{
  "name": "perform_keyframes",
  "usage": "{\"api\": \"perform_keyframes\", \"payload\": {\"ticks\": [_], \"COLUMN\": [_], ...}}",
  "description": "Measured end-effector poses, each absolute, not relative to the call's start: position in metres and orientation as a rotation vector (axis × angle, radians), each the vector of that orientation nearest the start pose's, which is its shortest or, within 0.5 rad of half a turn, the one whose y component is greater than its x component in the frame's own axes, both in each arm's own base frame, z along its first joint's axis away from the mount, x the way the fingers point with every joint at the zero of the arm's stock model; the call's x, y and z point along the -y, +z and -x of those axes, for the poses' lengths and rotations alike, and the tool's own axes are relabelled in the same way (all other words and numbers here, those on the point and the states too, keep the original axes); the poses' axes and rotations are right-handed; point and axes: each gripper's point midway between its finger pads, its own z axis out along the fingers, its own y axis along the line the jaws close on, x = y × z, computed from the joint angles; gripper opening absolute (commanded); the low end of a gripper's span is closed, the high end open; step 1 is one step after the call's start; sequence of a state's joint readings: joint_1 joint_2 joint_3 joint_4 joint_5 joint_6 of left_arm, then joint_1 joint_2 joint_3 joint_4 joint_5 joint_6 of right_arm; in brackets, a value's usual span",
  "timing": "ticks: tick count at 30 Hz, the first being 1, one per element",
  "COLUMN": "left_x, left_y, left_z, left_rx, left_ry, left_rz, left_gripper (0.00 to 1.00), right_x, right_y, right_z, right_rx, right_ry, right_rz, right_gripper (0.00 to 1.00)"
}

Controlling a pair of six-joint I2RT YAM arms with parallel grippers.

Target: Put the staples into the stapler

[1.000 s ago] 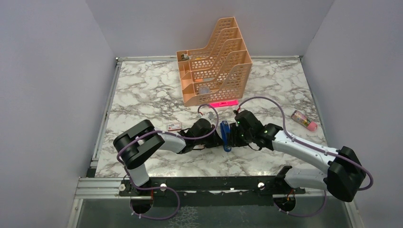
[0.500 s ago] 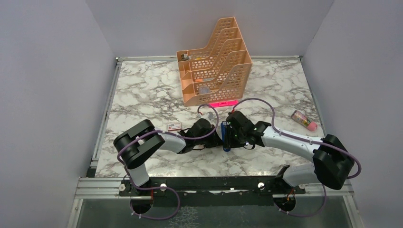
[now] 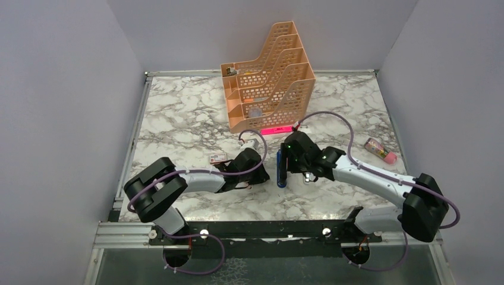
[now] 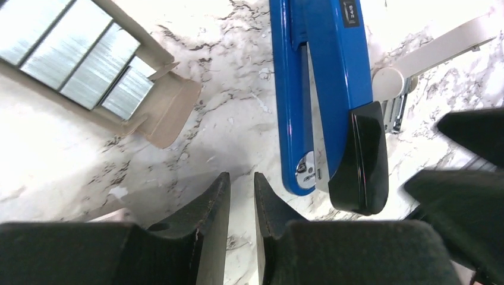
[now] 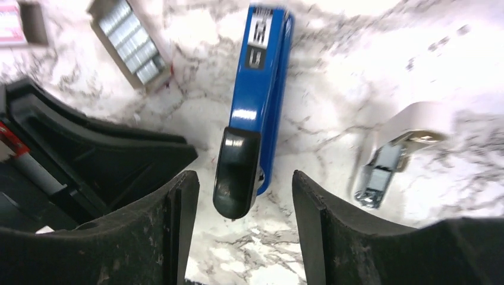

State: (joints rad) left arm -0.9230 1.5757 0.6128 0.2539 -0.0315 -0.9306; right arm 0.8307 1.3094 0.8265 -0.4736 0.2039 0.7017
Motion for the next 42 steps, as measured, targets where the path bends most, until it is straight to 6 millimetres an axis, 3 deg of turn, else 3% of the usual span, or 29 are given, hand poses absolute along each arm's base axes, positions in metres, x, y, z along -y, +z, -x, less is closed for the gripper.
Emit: {"api": "perform_keyframes", "payload": {"ticks": [5,9,13,18,22,29,42], "left_x": [0.315,0.323,0.349,0.378,0.398,0.416,0.451], "left_y": [0.039,0.07,0.114,0.144,0.132,0.084,0.065], "left_z": [-0.206,-0.208,-0.212,-0.211,-0.21,-0.204,-0.202], "left_rx": [-2.453,-2.387,-2.297,-2.233,-2.266,-2.395,-2.427], "left_ry": [-0.855,-0.917,-1.05,-1.189,-1.209,-1.169,-1.162], "left_rz": [-0.011,-0.082,-0.174,-0.267,-0.309,-0.31,-0.288], "left_gripper": [0.3,0.38,0.45,0.45,0.41,0.35,0.27], "right_x": [-0.208,-0.176,-0.148,-0.135,-0.133,-0.129,-0.132], "right_y": [0.12,0.138,0.138,0.114,0.092,0.075,0.067], "right_z": [-0.246,-0.272,-0.287,-0.292,-0.289,-0.286,-0.279], "right_rx": [-2.402,-2.321,-2.297,-2.347,-2.407,-2.457,-2.494], "right_ry": [0.288,0.191,0.1,0.037,0.033,0.064,0.114], "right_rz": [0.01,-0.08,-0.129,-0.116,-0.078,-0.067,-0.063], "right_gripper": [0.69,0.75,0.76,0.73,0.65,0.49,0.34]}}
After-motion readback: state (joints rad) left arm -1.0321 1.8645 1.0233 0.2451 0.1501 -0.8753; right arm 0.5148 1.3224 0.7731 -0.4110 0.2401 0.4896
